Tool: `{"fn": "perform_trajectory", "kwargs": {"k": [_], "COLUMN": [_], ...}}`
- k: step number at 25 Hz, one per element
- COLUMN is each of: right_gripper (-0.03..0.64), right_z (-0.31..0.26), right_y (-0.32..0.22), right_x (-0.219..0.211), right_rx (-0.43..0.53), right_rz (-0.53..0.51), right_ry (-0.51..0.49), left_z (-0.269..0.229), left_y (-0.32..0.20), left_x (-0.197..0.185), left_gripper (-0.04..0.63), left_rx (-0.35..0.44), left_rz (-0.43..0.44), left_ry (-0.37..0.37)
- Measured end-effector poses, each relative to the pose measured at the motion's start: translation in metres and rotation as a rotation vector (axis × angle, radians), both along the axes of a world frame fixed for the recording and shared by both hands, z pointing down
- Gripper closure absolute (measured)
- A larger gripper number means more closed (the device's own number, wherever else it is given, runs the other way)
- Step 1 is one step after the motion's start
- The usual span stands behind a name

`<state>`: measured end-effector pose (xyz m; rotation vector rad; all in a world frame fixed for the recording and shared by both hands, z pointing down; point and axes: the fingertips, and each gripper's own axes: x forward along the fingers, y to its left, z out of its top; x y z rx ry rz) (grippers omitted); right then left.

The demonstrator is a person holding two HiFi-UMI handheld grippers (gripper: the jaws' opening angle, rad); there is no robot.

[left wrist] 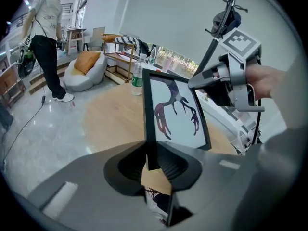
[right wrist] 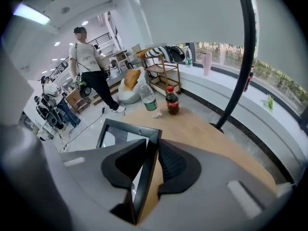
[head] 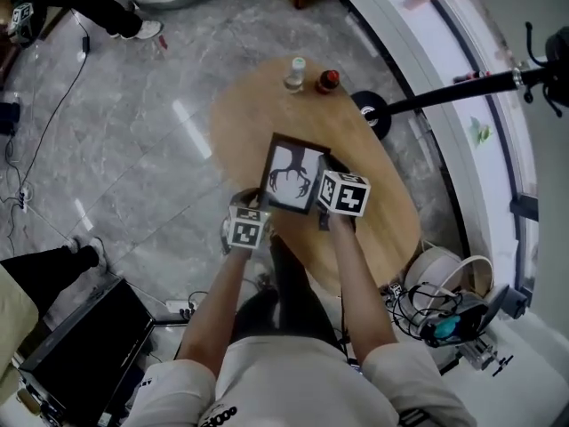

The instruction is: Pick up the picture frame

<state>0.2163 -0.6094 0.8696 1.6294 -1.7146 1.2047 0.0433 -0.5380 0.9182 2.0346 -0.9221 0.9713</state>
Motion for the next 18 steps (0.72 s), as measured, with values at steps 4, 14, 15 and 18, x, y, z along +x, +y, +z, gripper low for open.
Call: {"fn": "perform_trajectory", "kwargs": {"k": [4,14,15,18], "right_gripper": [0.531,0.529,0.529,0.528], "right_z": [-0.032,-0.121,-0.131,-0.159], "right_y": [0.018,0.036,0.039,0.046], "right_x": [-0.013,-0.062,-0.067,-0.081], "right_rx": [0.025,0.140,0.154,0.202], "right_rz": [-0.004,-0.088,-0.097,-0.127], "right_ry": [0.014,0.045,0.048,0.044], "left_z": [-0.027,-0.102,-0.110,-0.136], "left_y": [0.012,0.033,0.035,0.040], "left_x": [-0.014,-0.056,-0.061,-0.074], "left_gripper": [0.518,0.518,0.518,0.518], "left_rx": [0.051,0.180,0.195,0.243], "left_rz": [0.000,-0.051,-0.056,-0.070], "left_ry": [-0.006,0.015,0.014,0.014]}}
